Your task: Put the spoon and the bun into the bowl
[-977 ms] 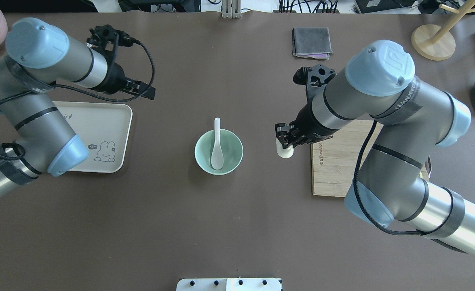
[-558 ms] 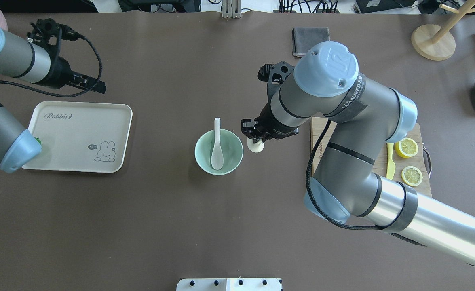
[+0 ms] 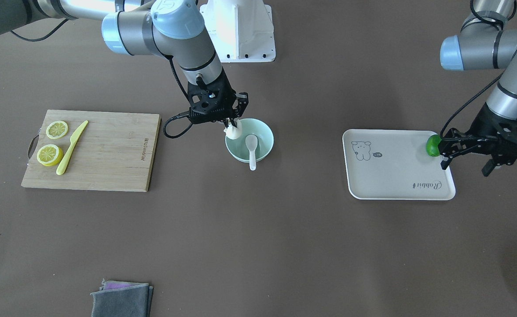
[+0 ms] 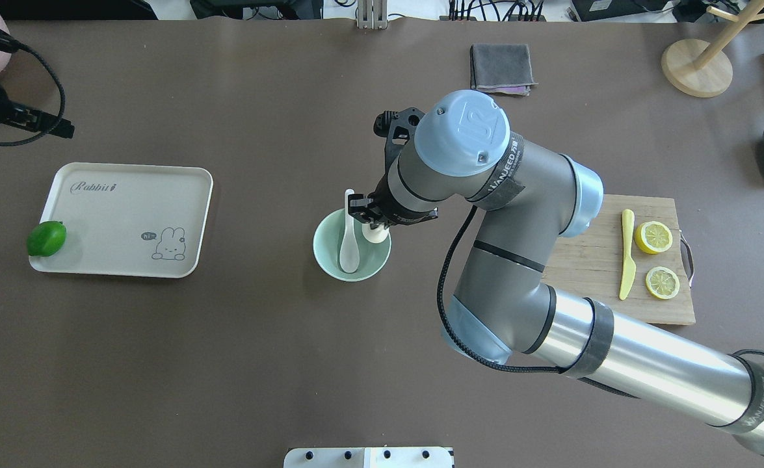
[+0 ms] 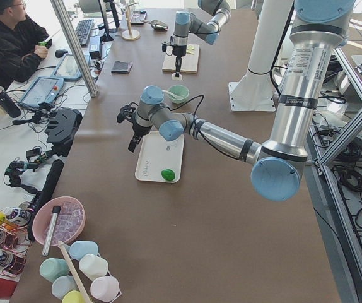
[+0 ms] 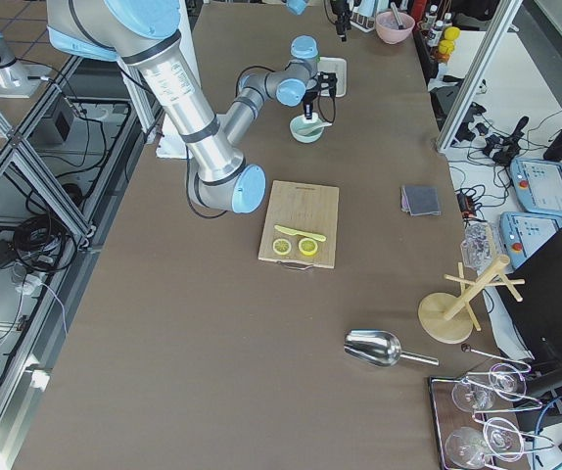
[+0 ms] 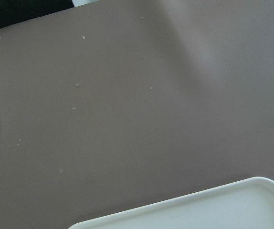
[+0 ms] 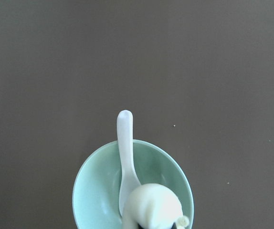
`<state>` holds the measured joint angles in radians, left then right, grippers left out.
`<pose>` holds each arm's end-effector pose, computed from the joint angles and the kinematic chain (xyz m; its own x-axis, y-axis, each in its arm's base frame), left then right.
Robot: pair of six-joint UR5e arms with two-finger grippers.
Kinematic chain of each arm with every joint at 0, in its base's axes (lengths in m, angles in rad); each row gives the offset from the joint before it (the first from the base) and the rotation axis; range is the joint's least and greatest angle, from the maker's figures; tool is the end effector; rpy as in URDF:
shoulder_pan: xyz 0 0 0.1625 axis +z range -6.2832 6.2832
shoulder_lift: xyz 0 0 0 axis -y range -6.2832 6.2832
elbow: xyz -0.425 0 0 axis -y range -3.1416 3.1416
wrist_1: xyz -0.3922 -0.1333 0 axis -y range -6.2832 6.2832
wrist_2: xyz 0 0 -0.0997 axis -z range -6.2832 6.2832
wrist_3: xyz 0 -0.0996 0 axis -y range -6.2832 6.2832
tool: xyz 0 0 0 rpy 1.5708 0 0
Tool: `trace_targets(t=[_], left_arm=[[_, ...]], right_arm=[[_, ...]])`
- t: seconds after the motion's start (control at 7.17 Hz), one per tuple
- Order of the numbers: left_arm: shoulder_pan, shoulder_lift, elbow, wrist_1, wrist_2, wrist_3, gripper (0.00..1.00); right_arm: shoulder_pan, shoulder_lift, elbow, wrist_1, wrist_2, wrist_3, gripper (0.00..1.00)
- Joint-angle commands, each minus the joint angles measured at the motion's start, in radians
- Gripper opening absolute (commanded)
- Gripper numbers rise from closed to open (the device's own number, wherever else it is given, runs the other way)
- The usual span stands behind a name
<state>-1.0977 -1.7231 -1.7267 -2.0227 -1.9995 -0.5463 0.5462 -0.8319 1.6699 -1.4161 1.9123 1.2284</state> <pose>0.1792 -0.5518 0.4606 0.7518 0.2368 -0.6154 0.0706 0.8990 0.4322 -0.5306 -0.4395 0.1529 0.5237 -0.0519 0.8503 -0.0785 0.9910 0.1088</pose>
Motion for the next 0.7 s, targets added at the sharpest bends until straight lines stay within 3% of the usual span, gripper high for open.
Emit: trace_targets(t=[0.0,0.14,0.28,0.42,0.56], left_arm=[[-0.019,0.042,0.004,0.001,-0.001,0.005,0.98],[-0.03,0.043,0.004,0.001,-0.001,0.005,0.98],[-0.045,0.042,0.004,0.011,-0.001,0.02,0.98],[-0.062,0.042,0.004,0.021,0.001,0.092,0.98],[-0.07,0.043,0.004,0.031,0.001,0.104,0.98]], right_arm=[[-0.025,0.063,-0.088,0.035,-0.051,0.014,0.0],[-0.034,0.066,-0.152,0.133,-0.064,0.047,0.0],[-0.038,0.065,-0.174,0.158,-0.064,0.049,0.31],[-0.038,0.068,-0.17,0.157,-0.061,0.057,0.99],[-0.038,0.068,-0.153,0.148,-0.053,0.059,1.0]])
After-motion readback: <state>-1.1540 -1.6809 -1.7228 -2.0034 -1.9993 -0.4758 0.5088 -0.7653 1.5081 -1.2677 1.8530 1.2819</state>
